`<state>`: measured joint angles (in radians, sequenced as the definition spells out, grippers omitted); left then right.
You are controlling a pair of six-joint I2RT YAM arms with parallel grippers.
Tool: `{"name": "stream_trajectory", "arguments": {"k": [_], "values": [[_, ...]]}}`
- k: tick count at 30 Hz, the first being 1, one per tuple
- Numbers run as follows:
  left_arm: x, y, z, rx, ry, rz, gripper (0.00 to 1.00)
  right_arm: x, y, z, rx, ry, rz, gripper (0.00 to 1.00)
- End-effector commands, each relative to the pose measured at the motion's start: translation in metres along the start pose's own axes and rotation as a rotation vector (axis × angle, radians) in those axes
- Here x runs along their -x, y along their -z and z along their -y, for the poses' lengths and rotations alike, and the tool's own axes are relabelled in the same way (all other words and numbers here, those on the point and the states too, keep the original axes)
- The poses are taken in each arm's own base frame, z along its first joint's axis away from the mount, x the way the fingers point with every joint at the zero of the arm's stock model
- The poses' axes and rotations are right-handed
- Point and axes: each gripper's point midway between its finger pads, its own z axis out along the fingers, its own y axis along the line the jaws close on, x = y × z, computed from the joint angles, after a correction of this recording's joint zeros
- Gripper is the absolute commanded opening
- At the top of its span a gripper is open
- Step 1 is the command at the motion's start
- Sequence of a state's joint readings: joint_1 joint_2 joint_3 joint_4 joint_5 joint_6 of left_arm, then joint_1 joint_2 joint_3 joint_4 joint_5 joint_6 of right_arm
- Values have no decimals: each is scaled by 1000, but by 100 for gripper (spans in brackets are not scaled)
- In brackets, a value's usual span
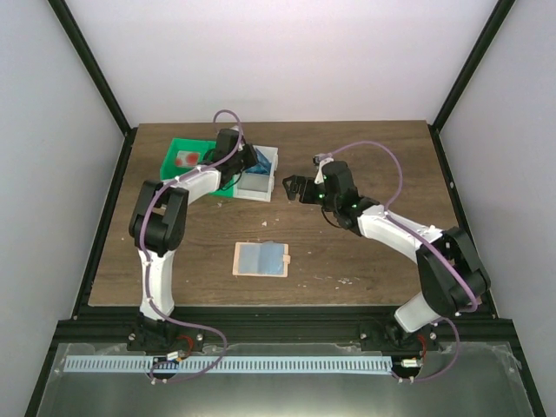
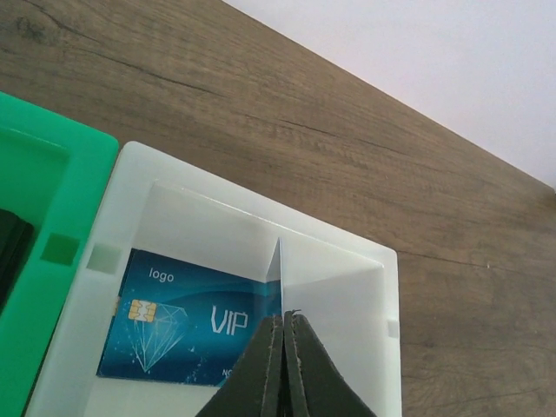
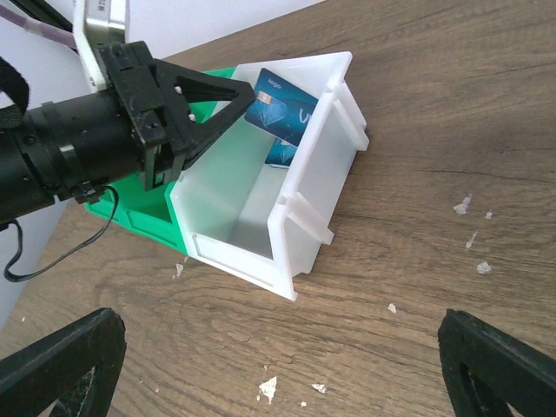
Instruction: Take the credit cards out of the card holder
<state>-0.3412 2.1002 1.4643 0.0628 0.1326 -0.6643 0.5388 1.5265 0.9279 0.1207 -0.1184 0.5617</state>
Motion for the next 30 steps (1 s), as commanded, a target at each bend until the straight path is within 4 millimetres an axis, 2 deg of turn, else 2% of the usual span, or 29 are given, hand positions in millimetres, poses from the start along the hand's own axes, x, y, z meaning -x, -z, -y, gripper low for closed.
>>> {"name": "stream_trajectory", "arguments": {"k": [1, 11, 21, 26, 30], "values": [[1, -9, 1, 8, -42, 1, 6, 19, 10, -9, 25, 2, 52, 100], [3, -13, 1, 19, -61, 0, 8, 22, 15, -13, 37, -1, 61, 100], [13, -10, 9, 15, -82, 14, 23, 23, 18, -17, 52, 5, 58, 100], [22, -1, 21, -8, -90, 23, 31, 26, 24, -21, 60, 7, 57, 100], [39, 22, 47, -67, -99, 39, 40, 32, 37, -27, 64, 31, 62, 100]]}}
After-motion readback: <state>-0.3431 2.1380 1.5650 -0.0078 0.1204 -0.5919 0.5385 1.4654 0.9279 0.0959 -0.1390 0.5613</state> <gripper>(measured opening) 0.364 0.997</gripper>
